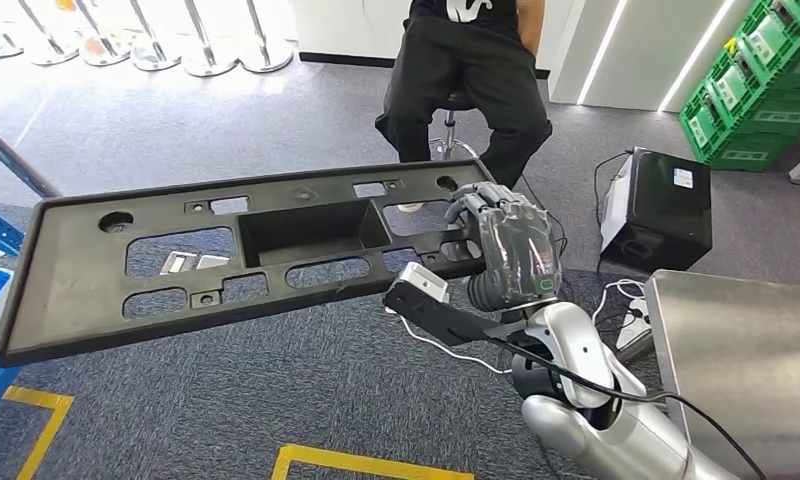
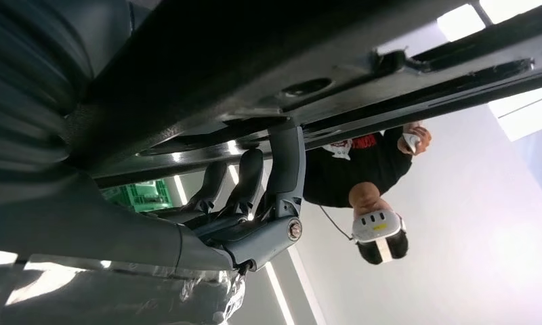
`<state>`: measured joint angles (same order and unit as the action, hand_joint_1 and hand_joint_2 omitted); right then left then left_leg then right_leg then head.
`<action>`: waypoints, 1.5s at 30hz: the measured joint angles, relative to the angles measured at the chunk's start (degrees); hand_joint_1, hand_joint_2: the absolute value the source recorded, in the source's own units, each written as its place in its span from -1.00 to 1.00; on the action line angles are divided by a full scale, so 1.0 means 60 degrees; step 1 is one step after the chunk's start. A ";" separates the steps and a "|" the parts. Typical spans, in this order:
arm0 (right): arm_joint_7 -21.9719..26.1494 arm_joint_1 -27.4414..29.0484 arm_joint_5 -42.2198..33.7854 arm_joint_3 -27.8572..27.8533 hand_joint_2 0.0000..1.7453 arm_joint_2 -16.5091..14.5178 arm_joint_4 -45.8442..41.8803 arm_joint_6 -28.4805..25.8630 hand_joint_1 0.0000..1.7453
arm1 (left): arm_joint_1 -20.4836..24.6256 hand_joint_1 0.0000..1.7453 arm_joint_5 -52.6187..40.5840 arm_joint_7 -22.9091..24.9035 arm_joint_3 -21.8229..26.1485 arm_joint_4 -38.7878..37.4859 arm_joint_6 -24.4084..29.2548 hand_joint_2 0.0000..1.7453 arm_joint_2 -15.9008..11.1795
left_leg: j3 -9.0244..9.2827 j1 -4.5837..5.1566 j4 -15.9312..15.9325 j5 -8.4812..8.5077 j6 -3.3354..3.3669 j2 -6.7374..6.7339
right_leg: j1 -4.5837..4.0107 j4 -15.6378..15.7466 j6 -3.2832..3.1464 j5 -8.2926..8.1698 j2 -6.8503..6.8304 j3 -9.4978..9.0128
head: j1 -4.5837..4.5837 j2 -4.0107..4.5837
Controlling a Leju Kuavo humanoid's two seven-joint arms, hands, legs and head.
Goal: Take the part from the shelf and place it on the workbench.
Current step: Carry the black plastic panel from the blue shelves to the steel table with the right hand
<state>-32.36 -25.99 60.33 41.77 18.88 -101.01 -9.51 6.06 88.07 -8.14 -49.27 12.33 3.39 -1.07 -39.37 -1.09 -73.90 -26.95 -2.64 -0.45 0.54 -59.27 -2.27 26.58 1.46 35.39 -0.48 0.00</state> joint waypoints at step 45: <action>-0.0037 0.0028 -0.0025 0.0036 1.00 0.0007 0.0007 -0.0032 1.00 | 0.0033 -1.00 -0.0024 0.0054 -0.0017 0.0007 0.0029 1.00 -0.0047 | 0.0987 0.0049 0.2519 0.1154 0.0491 0.0001 | 0.0037 -0.2378 0.0401 0.1086 -0.0122 0.1166 | 0.0287 0.0000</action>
<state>-32.59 -25.82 60.18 41.98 18.93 -100.96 -9.70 6.26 87.93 -7.82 -49.37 12.37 3.56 -1.36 -33.45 -0.80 -58.78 -20.03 0.30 -0.45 0.76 -73.54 0.14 33.09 0.73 42.38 1.25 0.00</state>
